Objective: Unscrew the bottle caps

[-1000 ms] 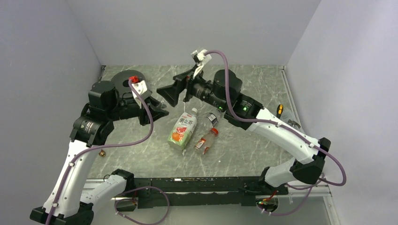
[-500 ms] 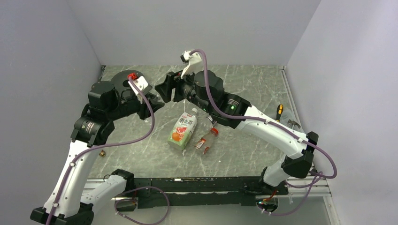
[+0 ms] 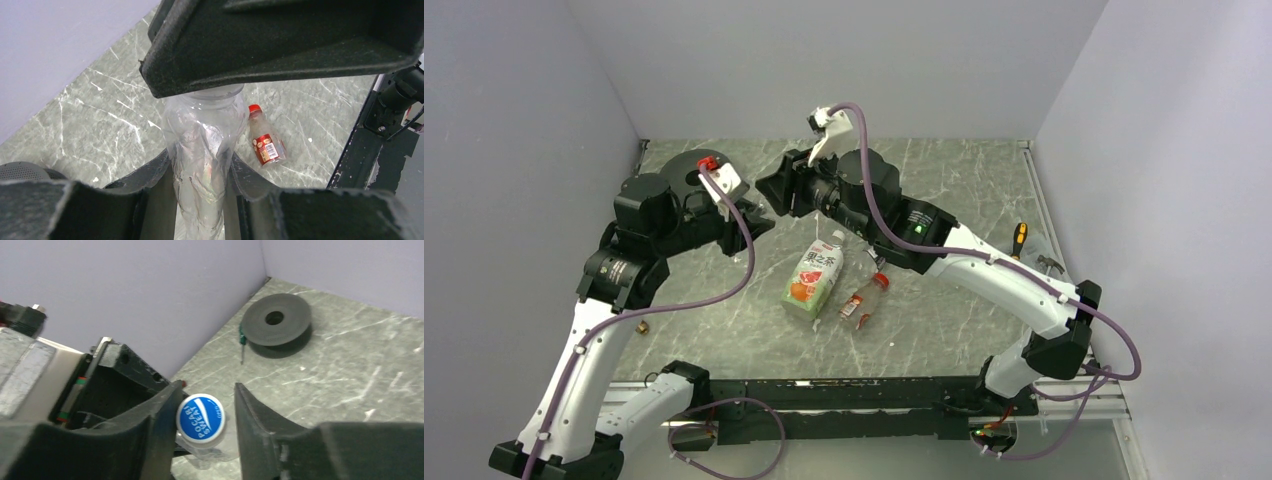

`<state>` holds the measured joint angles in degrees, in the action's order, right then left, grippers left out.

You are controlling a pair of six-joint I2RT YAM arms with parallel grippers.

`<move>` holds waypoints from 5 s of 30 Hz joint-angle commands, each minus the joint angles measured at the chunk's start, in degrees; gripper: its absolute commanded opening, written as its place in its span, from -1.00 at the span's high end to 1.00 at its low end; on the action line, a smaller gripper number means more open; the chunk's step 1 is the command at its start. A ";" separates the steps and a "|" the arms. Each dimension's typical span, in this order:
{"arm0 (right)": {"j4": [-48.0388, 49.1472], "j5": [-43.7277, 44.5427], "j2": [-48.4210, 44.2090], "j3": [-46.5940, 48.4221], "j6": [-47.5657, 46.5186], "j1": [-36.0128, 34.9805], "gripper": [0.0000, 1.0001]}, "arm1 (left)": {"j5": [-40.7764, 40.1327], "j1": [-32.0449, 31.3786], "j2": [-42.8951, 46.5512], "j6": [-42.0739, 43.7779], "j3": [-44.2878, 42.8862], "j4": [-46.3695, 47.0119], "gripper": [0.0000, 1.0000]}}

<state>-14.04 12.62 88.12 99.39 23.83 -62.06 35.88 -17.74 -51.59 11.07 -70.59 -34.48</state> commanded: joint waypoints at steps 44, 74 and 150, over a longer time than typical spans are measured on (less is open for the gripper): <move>11.67 -13.85 -13.24 -10.76 -7.19 5.12 -0.99 | 11.23 -0.10 0.23 -4.37 -3.69 3.24 1.00; 4.67 -2.26 -3.61 -0.54 -1.67 -0.34 0.87 | 3.07 -0.10 0.34 -0.51 -0.69 2.49 0.95; 18.98 -29.78 -14.45 -14.47 -10.85 2.82 0.91 | 33.98 -0.10 -1.14 -9.46 -2.79 0.59 0.99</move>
<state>-6.74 -2.46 78.30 87.26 16.82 -60.62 51.07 -17.82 -52.07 7.94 -70.06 -35.66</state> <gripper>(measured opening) 0.363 0.349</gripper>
